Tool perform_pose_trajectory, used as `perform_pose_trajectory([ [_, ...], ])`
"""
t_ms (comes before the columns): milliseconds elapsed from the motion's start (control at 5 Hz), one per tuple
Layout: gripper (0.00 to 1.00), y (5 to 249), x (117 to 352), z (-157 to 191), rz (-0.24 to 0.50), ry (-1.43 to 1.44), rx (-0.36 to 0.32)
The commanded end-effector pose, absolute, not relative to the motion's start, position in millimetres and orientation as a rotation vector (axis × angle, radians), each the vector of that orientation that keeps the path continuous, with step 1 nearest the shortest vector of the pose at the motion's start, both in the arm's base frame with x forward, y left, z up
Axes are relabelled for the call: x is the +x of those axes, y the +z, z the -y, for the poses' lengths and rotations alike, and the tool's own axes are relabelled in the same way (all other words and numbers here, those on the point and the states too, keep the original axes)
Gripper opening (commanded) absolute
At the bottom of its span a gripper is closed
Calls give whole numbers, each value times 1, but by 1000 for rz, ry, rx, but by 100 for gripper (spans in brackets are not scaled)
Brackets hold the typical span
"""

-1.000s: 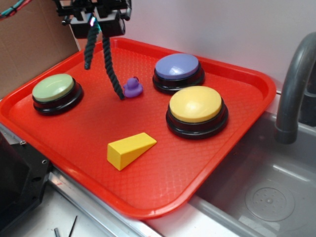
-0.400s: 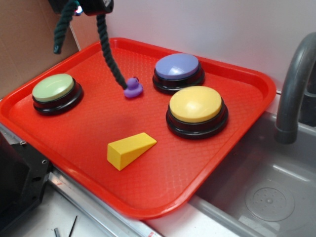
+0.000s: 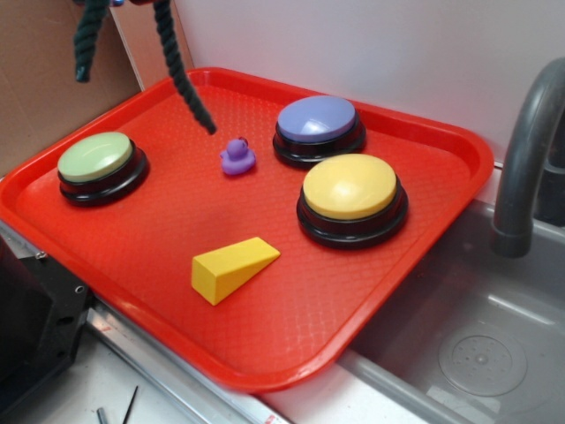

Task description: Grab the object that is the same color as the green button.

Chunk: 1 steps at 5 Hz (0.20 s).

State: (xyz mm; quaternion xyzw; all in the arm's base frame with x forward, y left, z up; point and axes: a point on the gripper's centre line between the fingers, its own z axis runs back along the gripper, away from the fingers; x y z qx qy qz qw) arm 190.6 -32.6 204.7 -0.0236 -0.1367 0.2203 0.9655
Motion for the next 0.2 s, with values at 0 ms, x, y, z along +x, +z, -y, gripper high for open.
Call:
perform_pose_trajectory([
  [0, 0, 205, 185, 12, 282, 440, -71],
])
